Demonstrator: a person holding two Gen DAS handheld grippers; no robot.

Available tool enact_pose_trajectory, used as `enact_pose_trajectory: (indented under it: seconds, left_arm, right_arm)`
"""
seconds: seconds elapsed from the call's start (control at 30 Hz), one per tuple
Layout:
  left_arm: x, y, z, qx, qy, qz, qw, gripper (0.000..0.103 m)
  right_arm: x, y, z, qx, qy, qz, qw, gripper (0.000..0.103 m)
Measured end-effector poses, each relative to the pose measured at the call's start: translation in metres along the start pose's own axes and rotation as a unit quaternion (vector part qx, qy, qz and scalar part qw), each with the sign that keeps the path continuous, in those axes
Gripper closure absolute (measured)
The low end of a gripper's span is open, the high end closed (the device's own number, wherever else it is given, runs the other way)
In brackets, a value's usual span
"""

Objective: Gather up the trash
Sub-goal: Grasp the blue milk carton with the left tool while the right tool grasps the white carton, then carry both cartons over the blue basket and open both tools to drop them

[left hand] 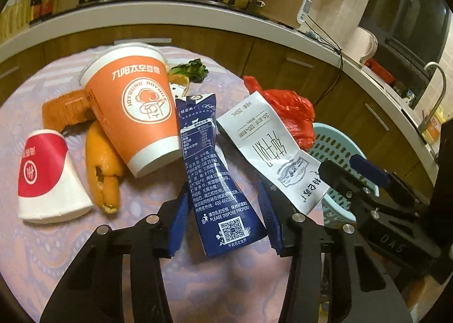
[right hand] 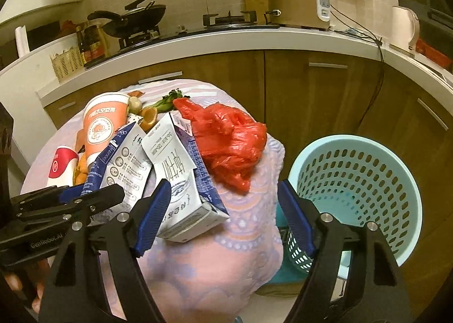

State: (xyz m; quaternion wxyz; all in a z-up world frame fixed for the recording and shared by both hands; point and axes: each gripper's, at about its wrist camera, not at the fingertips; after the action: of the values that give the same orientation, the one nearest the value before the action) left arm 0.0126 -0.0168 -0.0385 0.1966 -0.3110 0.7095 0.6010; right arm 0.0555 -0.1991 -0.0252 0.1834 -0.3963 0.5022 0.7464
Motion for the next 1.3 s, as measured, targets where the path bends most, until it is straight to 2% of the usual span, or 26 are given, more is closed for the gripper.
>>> enact_pose_trajectory:
  seconds: [0.07, 0.13, 0.2, 0.33, 0.57, 0.67, 0.9, 0.93, 0.97, 1.1, 1.2, 1.27, 1.3]
  left_arm:
    - [-0.005, -0.004, -0.002, 0.007, 0.009, 0.012, 0.9999, 0.054]
    - [-0.007, -0.009, -0.006, -0.009, -0.002, 0.013, 0.9999, 0.054]
    - [-0.006, -0.021, -0.01, -0.019, -0.01, 0.034, 0.9992, 0.054]
    - [-0.004, -0.022, 0.0, -0.009, 0.008, 0.034, 0.9993, 0.067]
    - [-0.002, 0.008, 0.015, 0.019, 0.024, 0.014, 0.9994, 0.069]
    - [0.002, 0.021, 0.02, 0.041, 0.034, 0.006, 0.9986, 0.069]
    - [0.002, 0.055, 0.028, 0.045, 0.043, -0.035, 0.9975, 0.069]
    - [0.001, 0.061, 0.029, 0.043, 0.045, -0.041, 0.9972, 0.069]
    - [0.0, 0.065, 0.031, 0.042, 0.047, -0.047, 0.9969, 0.069]
    - [-0.001, 0.079, 0.039, 0.038, 0.049, -0.066, 0.9959, 0.071]
    - [-0.003, 0.082, 0.045, 0.039, 0.053, -0.069, 0.9955, 0.071]
    - [-0.003, 0.08, 0.051, 0.045, 0.056, -0.062, 0.9955, 0.086]
    - [-0.002, 0.078, 0.056, 0.051, 0.057, -0.052, 0.9957, 0.102]
  right_arm:
    - [0.0, 0.0, -0.002, -0.004, -0.01, 0.001, 1.0, 0.03]
    - [-0.001, 0.001, -0.006, -0.005, -0.018, 0.002, 1.0, 0.03]
    - [-0.001, 0.004, -0.007, -0.006, -0.021, 0.002, 1.0, 0.03]
    - [-0.002, 0.007, -0.005, -0.009, -0.013, 0.002, 1.0, 0.03]
    - [-0.002, -0.009, 0.014, -0.029, 0.02, 0.028, 0.999, 0.029]
    - [0.0, -0.023, 0.025, -0.021, 0.046, 0.042, 0.998, 0.029]
    - [0.004, -0.058, 0.037, -0.002, 0.073, 0.079, 0.994, 0.029]
    - [0.005, -0.06, 0.039, 0.001, 0.075, 0.081, 0.994, 0.031]
    - [0.006, -0.061, 0.041, 0.003, 0.077, 0.081, 0.994, 0.039]
    - [0.009, -0.057, 0.05, 0.004, 0.088, 0.081, 0.993, 0.042]
    - [0.009, -0.05, 0.053, -0.015, 0.08, 0.081, 0.993, 0.042]
    - [0.008, -0.043, 0.056, -0.012, 0.081, 0.073, 0.994, 0.042]
    - [0.007, -0.039, 0.057, -0.014, 0.081, 0.07, 0.994, 0.042]
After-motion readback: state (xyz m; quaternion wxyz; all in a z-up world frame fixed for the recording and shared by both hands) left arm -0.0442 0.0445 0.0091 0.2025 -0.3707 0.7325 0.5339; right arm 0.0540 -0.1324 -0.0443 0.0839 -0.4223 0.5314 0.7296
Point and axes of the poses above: each gripper's, at about its wrist camera, not at the fingertips, and y roughly against the way its jaws point, z to its left, x to its underside, and after that the axes turned 5 degrees about -x, right-handed
